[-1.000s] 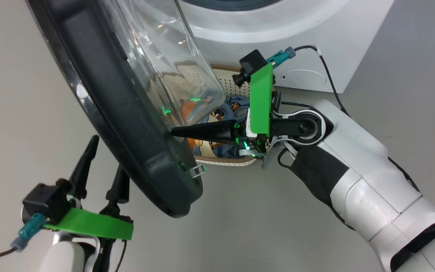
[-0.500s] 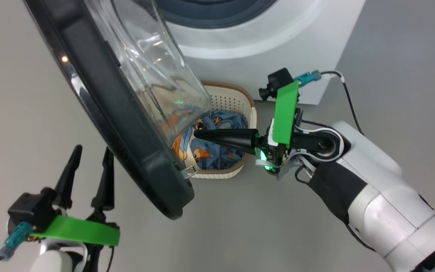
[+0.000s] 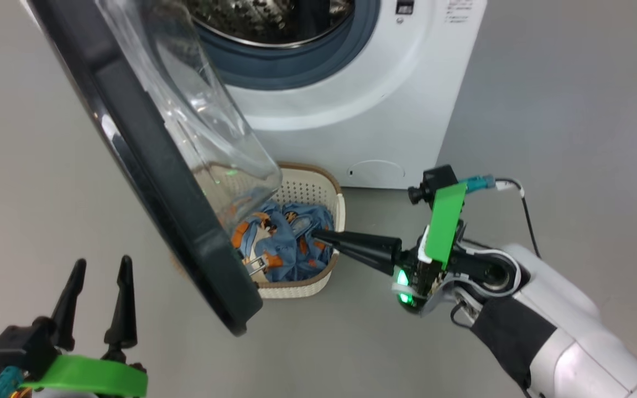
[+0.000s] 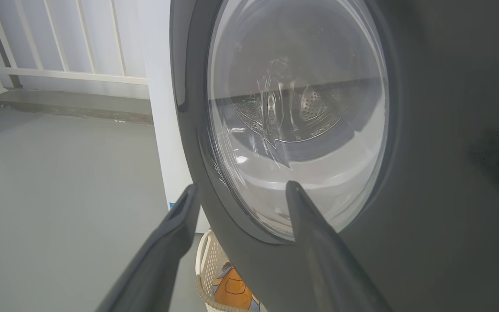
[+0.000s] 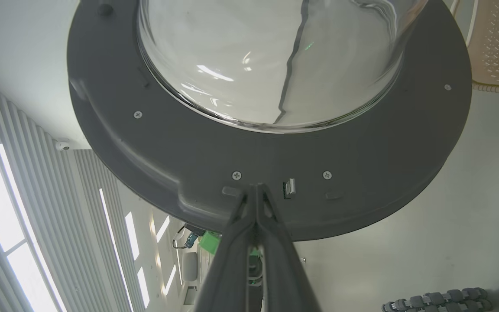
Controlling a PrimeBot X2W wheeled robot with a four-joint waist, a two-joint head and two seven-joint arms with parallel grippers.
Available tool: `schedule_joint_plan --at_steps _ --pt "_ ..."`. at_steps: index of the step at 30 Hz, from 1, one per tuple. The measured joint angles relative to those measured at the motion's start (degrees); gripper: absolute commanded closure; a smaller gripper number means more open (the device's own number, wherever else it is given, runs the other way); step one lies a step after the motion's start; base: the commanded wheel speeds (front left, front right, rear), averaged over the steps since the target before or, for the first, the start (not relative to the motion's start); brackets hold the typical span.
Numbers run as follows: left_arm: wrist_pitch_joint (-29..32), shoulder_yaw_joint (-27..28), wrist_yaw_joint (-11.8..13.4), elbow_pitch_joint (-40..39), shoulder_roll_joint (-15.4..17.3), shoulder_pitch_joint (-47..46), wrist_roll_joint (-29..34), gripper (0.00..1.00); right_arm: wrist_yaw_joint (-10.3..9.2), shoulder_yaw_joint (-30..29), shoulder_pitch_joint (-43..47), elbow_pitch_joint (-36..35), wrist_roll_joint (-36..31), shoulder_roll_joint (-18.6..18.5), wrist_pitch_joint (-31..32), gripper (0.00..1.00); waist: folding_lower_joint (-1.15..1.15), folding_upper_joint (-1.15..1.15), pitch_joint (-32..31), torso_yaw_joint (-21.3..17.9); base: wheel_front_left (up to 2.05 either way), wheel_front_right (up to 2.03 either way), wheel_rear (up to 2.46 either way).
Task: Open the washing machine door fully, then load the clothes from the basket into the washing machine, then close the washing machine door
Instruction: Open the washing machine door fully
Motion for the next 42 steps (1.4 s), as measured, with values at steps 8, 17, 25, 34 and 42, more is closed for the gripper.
schedule_joint_plan --at_steps 8,17,25,34,42 --pt "0.0 1.1 0.0 -0.6 0.0 2.8 0.5 0.00 0.00 -1.1 5.5 -2.9 1.1 -1.7 -3.6 1.00 0.00 0.00 -2.8 -2.7 0.00 0.00 0.00" --pt "0.0 2.6 0.0 -1.1 -0.2 5.3 1.0 0.00 0.00 -3.4 10.2 -6.4 1.0 -1.9 -9.0 0.00 0.00 0.00 -5.3 -6.5 0.00 0.00 0.00" --pt "0.0 3.9 0.0 -1.7 -0.5 5.9 1.4 0.00 0.00 -10.9 13.6 -10.8 -11.1 -2.5 -25.7 0.00 0.00 0.00 -6.9 -10.0 0.00 0.00 0.00" --pt "0.0 4.0 0.0 -2.0 -0.9 5.9 1.4 0.00 0.00 -15.8 15.4 -13.0 -26.4 -2.6 -42.2 0.00 0.00 0.00 -7.2 -11.4 0.00 0.00 0.00" --pt "0.0 4.7 0.0 -2.3 -1.1 7.1 1.4 0.00 0.00 -15.3 15.3 -9.4 -43.9 -3.5 -51.5 0.00 0.00 0.00 -7.9 -11.8 0.00 0.00 0.00"
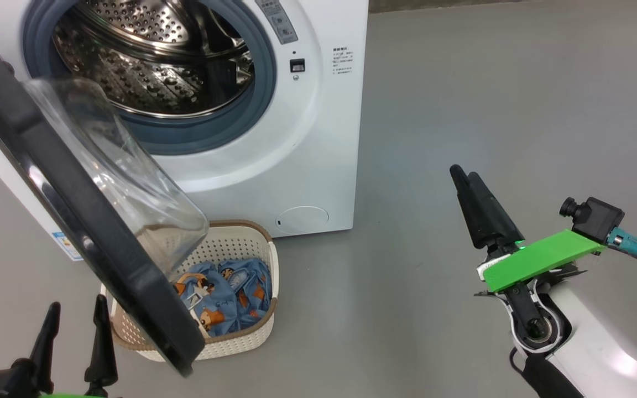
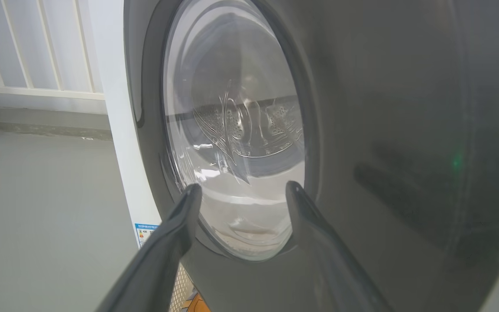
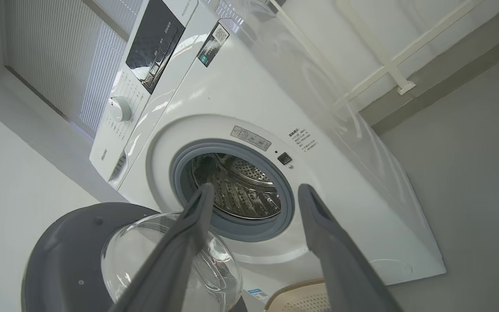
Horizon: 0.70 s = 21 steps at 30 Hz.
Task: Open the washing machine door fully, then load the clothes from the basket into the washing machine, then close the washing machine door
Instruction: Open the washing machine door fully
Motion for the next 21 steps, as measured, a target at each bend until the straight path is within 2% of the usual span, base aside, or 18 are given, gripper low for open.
schedule_joint_plan --at_steps 2,6,10,15,21 --pt "0.0 0.2 0.0 -0.1 -0.3 0.2 0.0 0.00 0.00 -2.6 0.0 0.9 -5.5 0.6 0.0 0.00 0.00 0.00 -0.1 -0.1 0.00 0.00 0.00" --pt "0.0 0.3 0.0 -0.6 -0.5 0.2 0.0 0.00 0.00 -12.0 0.5 0.5 -18.2 3.3 -0.1 0.00 0.00 0.00 -0.1 -0.2 0.00 0.00 0.00" --pt "0.0 0.6 0.0 -0.8 -0.6 0.3 0.1 0.00 0.01 -18.8 5.1 -1.9 -28.6 6.8 -0.1 0.00 0.00 0.00 -0.2 -0.2 0.00 0.00 0.00" --pt "0.0 1.2 0.0 -1.2 -0.8 1.0 0.2 0.00 0.01 -24.2 10.6 -6.6 -40.1 9.5 -0.1 0.00 0.00 0.00 -0.1 -0.4 0.00 0.00 0.00" --pt "0.0 1.8 0.0 -1.7 -0.8 1.1 0.8 0.00 0.01 -26.8 17.5 -12.1 -50.7 11.7 -0.1 0.00 0.00 0.00 0.1 -0.7 0.00 0.00 0.00"
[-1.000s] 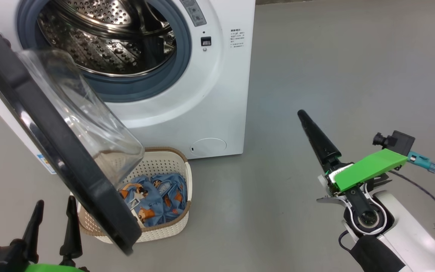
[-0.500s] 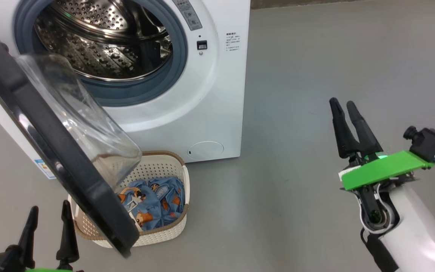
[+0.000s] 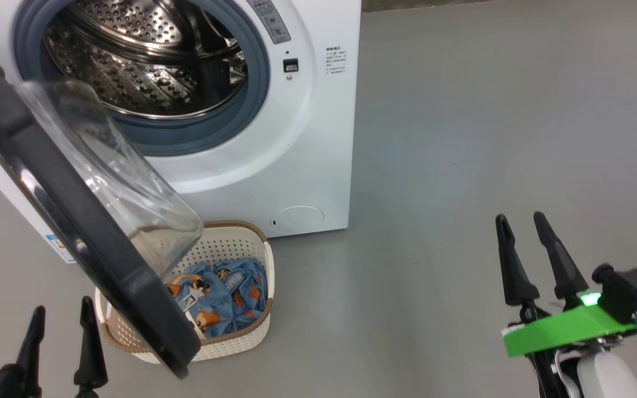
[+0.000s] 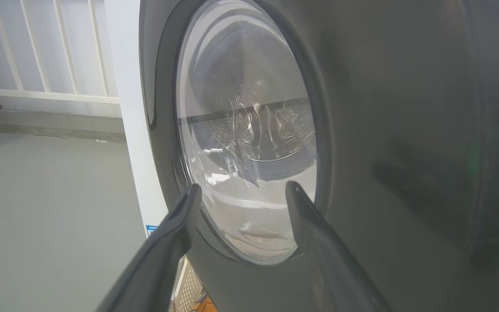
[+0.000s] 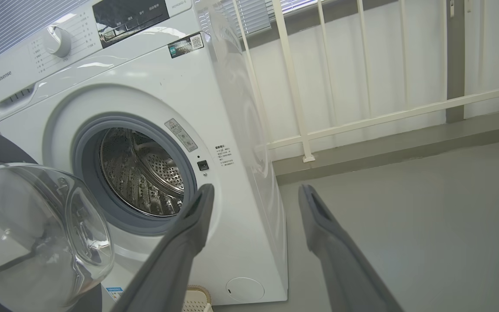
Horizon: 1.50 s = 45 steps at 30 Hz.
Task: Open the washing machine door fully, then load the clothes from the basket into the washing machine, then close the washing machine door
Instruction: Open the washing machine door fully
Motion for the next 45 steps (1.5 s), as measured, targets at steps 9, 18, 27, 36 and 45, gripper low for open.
schedule_joint_plan --at_steps 9,18,27,36,45 --pt "0.0 0.2 0.0 -0.1 -0.1 0.2 1.4 0.00 0.00 -4.0 5.9 -4.2 -9.4 1.8 0.0 0.00 0.00 0.00 -0.3 -0.6 0.00 0.00 0.00" --pt "0.0 -1.0 0.0 0.5 -0.1 1.2 2.4 0.00 0.00 -3.5 7.2 -3.4 -13.3 2.3 0.0 0.00 0.00 0.00 -0.7 -0.1 0.00 0.00 0.00" --pt "0.0 -2.3 0.0 1.0 -0.1 1.2 2.9 0.00 0.00 -3.3 7.2 -0.9 -14.6 2.3 0.0 0.00 0.00 0.00 -0.8 0.8 0.00 0.00 0.00" --pt "0.0 -2.7 0.0 1.1 -0.1 1.3 2.9 0.00 0.00 -3.1 7.2 1.2 -16.6 2.3 0.0 0.00 0.00 0.00 -1.1 1.1 0.00 0.00 0.00" --pt "0.0 -3.0 0.0 1.5 -0.1 1.3 2.9 0.00 0.00 -3.3 7.2 3.9 -18.0 2.3 0.0 0.00 0.00 0.00 -1.3 1.2 0.00 0.00 0.00"
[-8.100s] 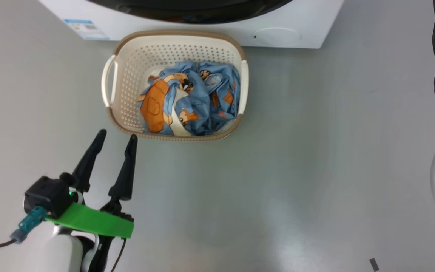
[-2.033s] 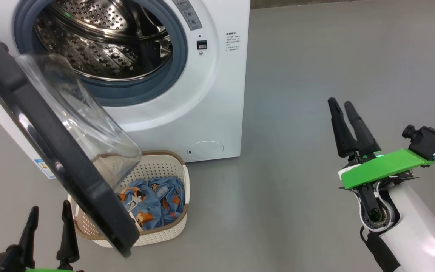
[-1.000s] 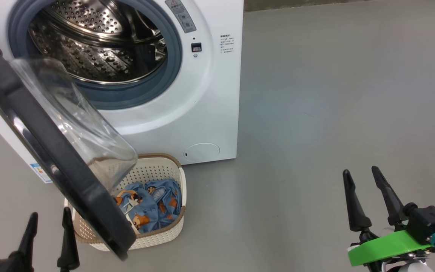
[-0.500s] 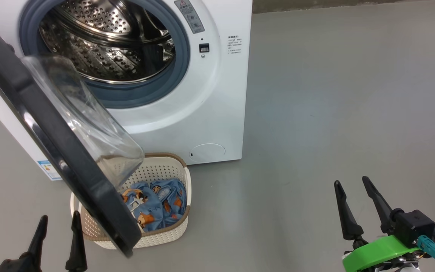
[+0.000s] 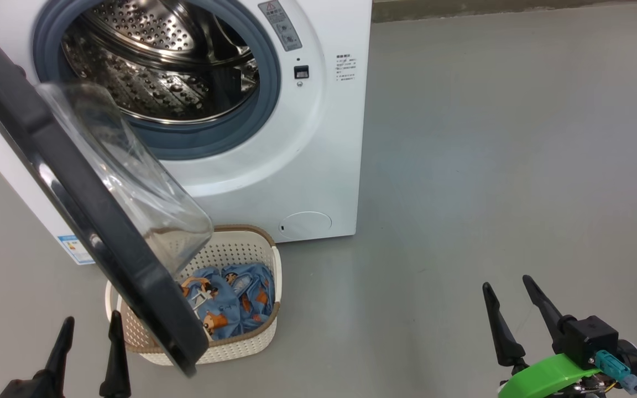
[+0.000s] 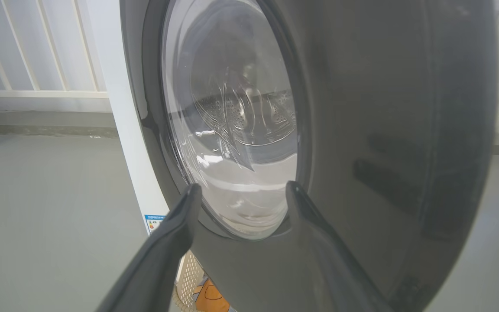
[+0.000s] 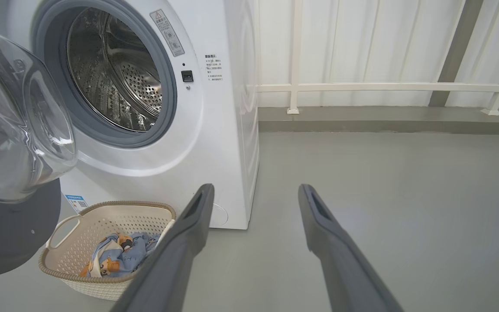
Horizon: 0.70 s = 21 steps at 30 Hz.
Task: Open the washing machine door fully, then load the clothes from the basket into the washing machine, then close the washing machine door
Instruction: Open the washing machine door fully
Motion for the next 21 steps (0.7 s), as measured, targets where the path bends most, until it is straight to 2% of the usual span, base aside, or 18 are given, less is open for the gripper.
schedule_joint_plan --at_steps 17,18,19,21 --pt "0.0 -0.9 0.0 0.8 0.6 0.0 0.0 0.00 0.00 -0.2 0.0 2.7 -0.9 0.0 0.0 0.00 0.00 0.00 -0.2 0.5 0.00 0.00 0.00" --pt "0.0 -1.2 0.0 0.9 0.6 0.0 -0.1 0.53 0.00 -0.2 0.0 2.8 -0.9 0.0 0.0 0.00 0.00 0.00 -0.2 0.5 0.00 0.00 0.00" --pt "0.0 -1.7 0.0 1.3 0.9 0.0 -0.4 1.00 0.00 -0.2 0.0 2.9 -1.0 0.0 0.0 0.00 0.00 0.00 -0.2 0.5 0.00 0.00 0.00" --pt "0.0 -2.3 0.0 1.5 1.4 0.0 -0.9 1.00 0.00 -0.2 0.0 3.0 -1.9 0.0 0.0 0.00 0.00 0.00 -0.2 0.5 0.00 0.00 0.00"
